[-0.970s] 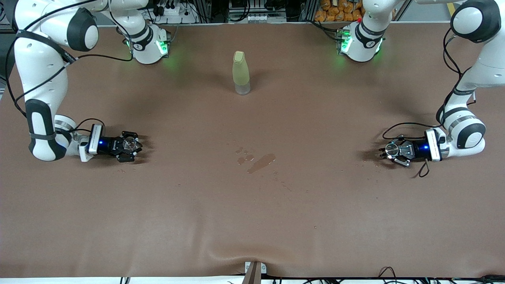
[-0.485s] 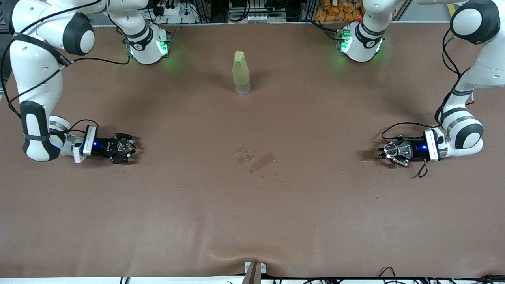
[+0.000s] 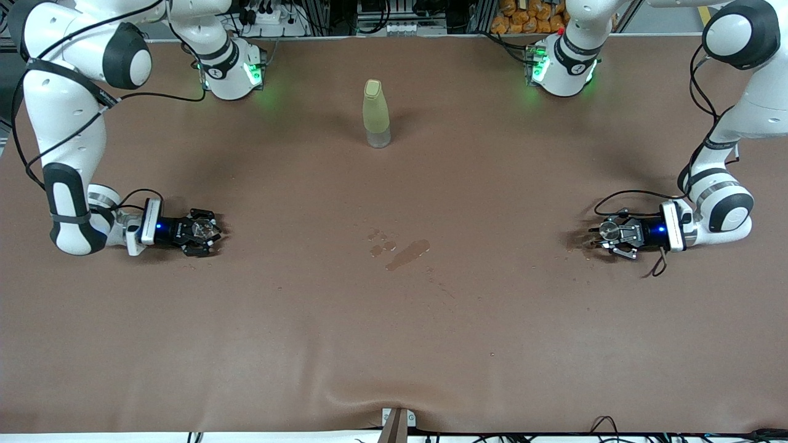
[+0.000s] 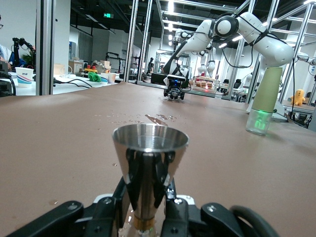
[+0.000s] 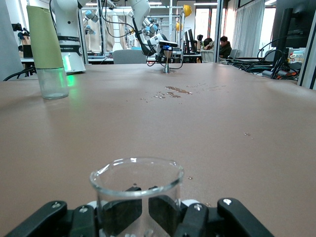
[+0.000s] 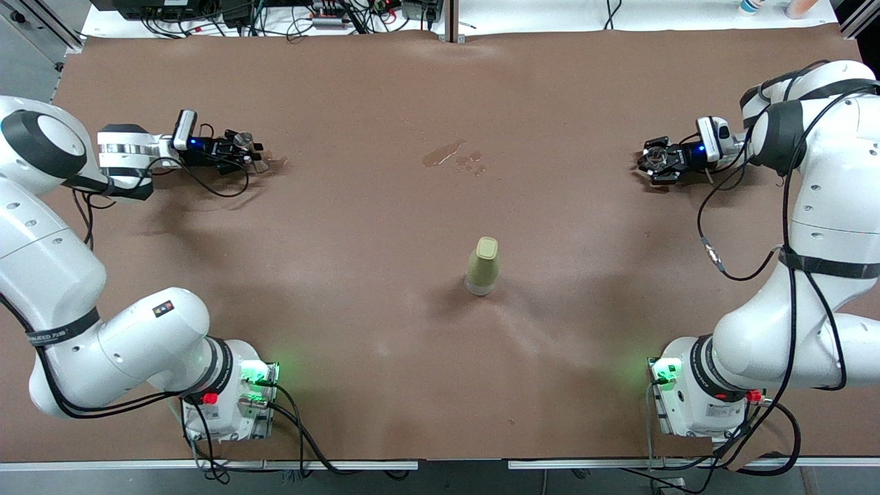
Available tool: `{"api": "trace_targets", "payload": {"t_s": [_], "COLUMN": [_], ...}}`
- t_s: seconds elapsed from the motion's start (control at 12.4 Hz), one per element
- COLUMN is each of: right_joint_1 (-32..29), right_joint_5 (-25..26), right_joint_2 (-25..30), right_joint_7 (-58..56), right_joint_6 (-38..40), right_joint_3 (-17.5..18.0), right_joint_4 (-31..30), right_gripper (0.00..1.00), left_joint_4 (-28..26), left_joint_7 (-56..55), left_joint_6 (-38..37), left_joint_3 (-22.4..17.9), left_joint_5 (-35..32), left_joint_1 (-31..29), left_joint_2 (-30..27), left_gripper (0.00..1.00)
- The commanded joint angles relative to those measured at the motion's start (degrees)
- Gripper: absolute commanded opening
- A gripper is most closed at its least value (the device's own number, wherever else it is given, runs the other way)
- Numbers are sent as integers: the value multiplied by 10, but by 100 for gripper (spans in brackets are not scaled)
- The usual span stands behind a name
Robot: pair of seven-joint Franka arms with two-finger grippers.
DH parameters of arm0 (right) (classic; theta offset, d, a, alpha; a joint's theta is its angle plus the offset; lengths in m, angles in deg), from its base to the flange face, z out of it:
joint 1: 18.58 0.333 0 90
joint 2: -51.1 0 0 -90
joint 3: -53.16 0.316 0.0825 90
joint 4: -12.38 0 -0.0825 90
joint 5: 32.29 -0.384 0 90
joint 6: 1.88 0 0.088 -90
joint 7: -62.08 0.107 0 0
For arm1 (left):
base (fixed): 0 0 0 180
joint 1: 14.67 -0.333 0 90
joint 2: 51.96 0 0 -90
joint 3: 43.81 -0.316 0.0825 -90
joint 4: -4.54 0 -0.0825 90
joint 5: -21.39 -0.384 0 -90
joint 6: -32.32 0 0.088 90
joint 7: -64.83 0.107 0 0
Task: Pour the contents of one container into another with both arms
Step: 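Lower the beaker with the right gripper while the left gripper lowers the jigger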
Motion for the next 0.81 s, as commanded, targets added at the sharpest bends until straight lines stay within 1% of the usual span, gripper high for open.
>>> {"api": "trace_targets", "payload": {"t_s": [0.0, 0.08, 0.16, 0.24, 0.4, 0.57, 0.73], "right_joint_1": [-8, -10, -12, -12, -12, -10, 1], "right_joint_5": [6, 7, 7, 7, 11, 14, 35], "right_joint_2": [-10, -10, -10, -10, -8, -3, 12], "right_joint_7": [-147, -145, -137, -128, -111, -90, -46], "right_joint_6": [5, 5, 5, 5, 5, 6, 4], "right_joint_3": [1, 0, 0, 0, -4, -24, -58], "right_joint_4": [-2, -2, -2, -2, -1, -1, 0], "right_gripper": [49, 59, 69, 74, 85, 86, 87], "left_joint_4": [13, 13, 13, 13, 13, 20, 33], "left_joint_7": [2, 2, -1, -6, -13, -26, -47], "left_joint_6": [-12, -12, -14, -16, -16, -16, -16], "left_joint_3": [3, 3, 3, 3, 3, 1, 2], "left_joint_5": [-13, -13, -13, -13, -12, -13, -34], "left_joint_1": [-14, -15, -20, -22, -23, -34, -41], "left_joint_2": [2, 2, 2, 4, 4, 2, -4], "left_gripper": [48, 57, 70, 100, 100, 100, 100]}}
